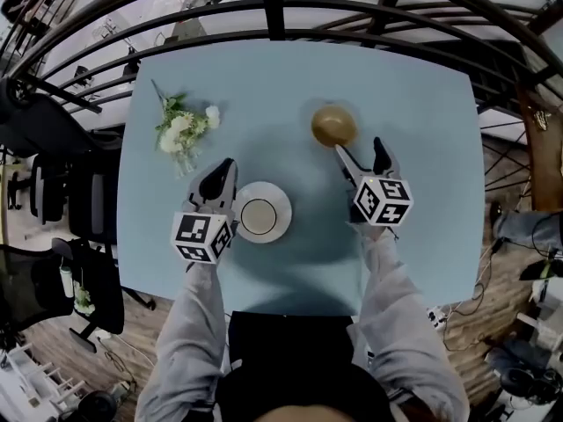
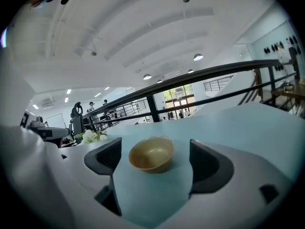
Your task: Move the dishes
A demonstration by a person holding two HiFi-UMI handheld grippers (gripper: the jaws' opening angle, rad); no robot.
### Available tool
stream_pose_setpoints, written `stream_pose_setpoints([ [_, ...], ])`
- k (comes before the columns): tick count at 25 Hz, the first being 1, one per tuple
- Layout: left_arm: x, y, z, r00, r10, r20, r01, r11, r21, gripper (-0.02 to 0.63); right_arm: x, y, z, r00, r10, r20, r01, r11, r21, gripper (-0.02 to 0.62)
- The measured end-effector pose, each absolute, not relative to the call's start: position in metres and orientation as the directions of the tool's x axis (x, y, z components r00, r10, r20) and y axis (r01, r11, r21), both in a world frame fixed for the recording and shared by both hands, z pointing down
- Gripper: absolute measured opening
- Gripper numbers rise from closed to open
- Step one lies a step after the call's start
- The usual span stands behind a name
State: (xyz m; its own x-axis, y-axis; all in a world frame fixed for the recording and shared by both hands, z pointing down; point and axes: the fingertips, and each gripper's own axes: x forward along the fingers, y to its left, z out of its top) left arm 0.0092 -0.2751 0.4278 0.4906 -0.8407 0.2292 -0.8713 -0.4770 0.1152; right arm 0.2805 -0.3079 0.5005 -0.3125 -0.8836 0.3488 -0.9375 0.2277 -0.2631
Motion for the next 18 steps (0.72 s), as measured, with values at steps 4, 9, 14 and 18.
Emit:
stream_pose_setpoints([
  [4,0.008,-0.289,0.439,0.483,-0.840,0.249,-0.876,-0.466,0.126,0.028,0.283,-0.335,0.515,-0.304,-0.874,0.380,-0.941,0.214,-0.262,0.446],
  [9,0.008,-0.301,0.452,0.469,-0.841,0.270,-0.883,-0.453,0.124,0.028,0.287,-0.360,0.532,-0.290,-0.863,0.413,-0.943,0.185,-0.277,0.423],
  [14,0.010,-0.305,0.461,0.469,-0.835,0.287,-0.883,-0.452,0.127,0.028,0.288,-0.367,0.547,-0.280,-0.838,0.469,-0.941,0.143,-0.307,0.381],
  [18,0.009,-0.304,0.464,0.463,-0.835,0.296,-0.886,-0.446,0.128,0.028,0.287,-0.366,0.552,-0.280,-0.818,0.503,-0.941,0.130,-0.312,0.231],
])
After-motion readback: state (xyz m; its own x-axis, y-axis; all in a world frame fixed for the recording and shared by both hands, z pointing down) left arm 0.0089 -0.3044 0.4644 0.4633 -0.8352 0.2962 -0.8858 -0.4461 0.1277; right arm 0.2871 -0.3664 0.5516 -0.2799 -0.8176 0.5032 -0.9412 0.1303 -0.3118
